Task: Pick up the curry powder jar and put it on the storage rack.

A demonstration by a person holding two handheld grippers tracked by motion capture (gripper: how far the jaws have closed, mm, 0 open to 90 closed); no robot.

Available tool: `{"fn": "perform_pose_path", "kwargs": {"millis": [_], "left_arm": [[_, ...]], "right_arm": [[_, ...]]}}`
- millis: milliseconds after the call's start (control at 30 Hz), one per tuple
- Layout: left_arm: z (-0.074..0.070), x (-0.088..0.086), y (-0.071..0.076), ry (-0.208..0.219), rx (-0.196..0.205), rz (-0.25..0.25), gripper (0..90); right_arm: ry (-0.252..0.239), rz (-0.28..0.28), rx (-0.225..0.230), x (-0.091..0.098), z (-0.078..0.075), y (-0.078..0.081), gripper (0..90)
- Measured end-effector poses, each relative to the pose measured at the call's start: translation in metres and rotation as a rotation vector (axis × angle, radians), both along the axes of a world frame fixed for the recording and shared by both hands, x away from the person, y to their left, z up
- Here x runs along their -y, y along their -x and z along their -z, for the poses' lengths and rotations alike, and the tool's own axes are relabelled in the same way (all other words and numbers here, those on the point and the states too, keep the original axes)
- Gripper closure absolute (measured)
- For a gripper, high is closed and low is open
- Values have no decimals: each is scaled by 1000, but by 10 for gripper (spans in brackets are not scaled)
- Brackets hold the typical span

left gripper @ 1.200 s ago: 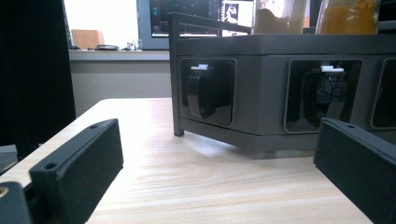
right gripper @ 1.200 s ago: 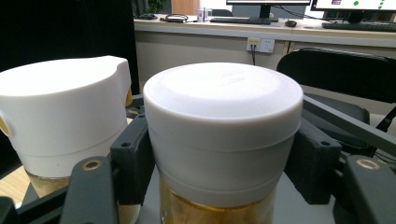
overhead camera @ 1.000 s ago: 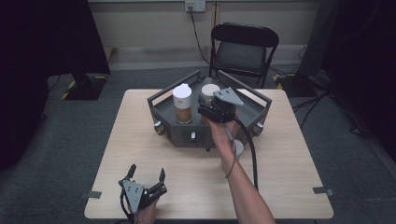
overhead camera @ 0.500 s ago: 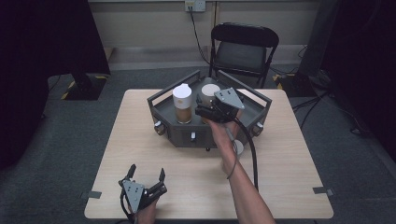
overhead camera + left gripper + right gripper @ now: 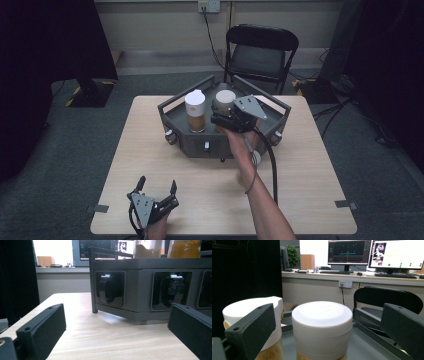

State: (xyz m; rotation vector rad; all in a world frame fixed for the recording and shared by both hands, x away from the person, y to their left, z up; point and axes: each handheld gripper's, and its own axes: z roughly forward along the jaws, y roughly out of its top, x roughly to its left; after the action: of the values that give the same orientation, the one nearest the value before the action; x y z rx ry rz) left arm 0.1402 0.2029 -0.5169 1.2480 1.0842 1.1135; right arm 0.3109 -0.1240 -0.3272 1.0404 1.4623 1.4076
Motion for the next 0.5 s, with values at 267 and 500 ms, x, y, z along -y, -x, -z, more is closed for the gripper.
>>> {"fn": "perform_pose_path", "kwargs": {"millis": [267,500], "left_arm": [[0,0,0,2,0,-2,15],[0,0,0,1,2,-1,14]], "right_arm": [[14,-4,11,3,-3,9,0],[-2,-16,37,6,-3,18,0]]}}
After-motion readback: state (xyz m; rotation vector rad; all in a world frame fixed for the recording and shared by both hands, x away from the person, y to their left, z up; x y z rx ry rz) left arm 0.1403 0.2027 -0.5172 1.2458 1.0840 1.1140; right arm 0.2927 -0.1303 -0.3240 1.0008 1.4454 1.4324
